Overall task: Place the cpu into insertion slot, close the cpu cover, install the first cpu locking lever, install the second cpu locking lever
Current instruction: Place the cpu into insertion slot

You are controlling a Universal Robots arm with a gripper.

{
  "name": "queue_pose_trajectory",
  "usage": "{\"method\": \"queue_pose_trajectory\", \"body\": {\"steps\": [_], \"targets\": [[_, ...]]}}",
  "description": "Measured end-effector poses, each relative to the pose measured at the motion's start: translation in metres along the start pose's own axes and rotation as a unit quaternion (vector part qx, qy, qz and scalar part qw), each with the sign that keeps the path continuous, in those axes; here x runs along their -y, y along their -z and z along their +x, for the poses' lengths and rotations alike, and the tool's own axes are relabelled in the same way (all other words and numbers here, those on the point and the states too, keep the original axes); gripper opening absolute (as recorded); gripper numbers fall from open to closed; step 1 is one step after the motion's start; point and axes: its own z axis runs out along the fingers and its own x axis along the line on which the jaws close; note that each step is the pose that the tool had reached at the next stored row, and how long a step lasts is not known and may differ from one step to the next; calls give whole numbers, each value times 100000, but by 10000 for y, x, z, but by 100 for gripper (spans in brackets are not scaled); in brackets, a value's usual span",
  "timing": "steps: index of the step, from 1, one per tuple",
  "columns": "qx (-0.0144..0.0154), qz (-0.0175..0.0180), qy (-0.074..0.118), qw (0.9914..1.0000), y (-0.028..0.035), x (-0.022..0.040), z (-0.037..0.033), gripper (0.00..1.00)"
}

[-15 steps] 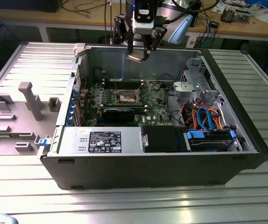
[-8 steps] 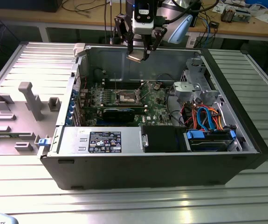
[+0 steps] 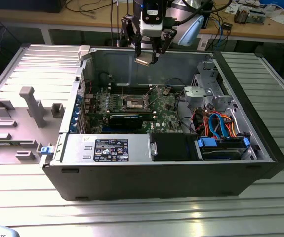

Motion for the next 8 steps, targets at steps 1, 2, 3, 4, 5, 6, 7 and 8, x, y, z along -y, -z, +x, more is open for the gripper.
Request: {"method": "queue_pose_trajectory", "body": {"steps": [1,2,3,4,5,6,7,8], "targets": [[22,-7,-260,100000,-1,0,0,54],[61,-13,-669,99998,-1,0,0,54],[129,-27,-1443,99990,-2,0,0,54],[182,-45,-2050,99979,-4,1,0,54],[268,-60,-3000,99955,-5,1,0,54],[322,-73,-3622,99934,-6,1,0,54],[400,-90,-4487,99898,-7,1,0,54],[441,-99,-4941,99877,-8,1,0,54]]}}
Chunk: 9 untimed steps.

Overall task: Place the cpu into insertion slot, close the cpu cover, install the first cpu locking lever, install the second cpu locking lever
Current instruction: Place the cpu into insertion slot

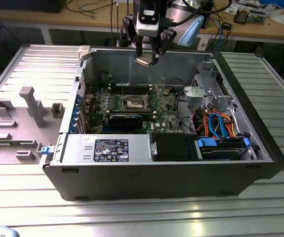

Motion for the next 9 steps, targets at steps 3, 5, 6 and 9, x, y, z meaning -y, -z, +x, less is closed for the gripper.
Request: {"method": "queue_pose_trajectory", "body": {"steps": [3,5,6,9], "targets": [[101,-20,-1132,99994,-1,0,0,54],[116,-22,-1314,99991,-1,0,0,54],[119,-26,-1329,99991,-1,0,0,54],[155,-38,-1693,99986,-2,0,0,54]]}}
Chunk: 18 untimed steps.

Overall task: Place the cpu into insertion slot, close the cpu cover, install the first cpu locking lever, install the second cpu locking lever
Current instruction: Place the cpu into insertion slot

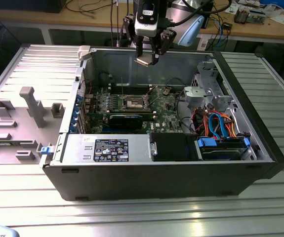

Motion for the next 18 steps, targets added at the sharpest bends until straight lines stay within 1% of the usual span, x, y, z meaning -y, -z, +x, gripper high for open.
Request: {"method": "queue_pose_trajectory", "body": {"steps": [1,3,5,7,10,13,16,17,18], "targets": [[54,-9,-646,99998,-1,0,0,54],[233,-47,-2634,99965,-5,0,0,54],[314,-66,-3524,99937,-7,1,0,54],[431,-89,-4825,99883,-10,1,0,54],[523,-102,-5864,99826,-10,4,3,54],[549,-117,-6113,99811,-11,17,20,54],[567,-117,-6363,99796,-11,19,22,54],[603,-119,-6736,99771,-11,20,22,54],[681,-137,-7590,99709,-12,21,22,54]]}}
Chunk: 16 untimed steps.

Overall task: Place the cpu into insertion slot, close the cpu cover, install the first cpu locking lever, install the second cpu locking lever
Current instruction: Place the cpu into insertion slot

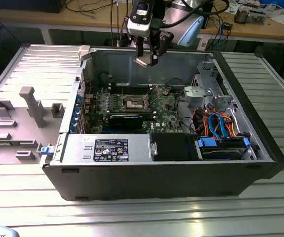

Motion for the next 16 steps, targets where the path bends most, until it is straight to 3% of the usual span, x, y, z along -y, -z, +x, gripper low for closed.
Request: {"method": "queue_pose_trajectory", "body": {"steps": [4,16], "targets": [[295,-74,-3366,99943,-6,0,0,54],[320,-76,-3622,99934,-7,4,4,54]]}}
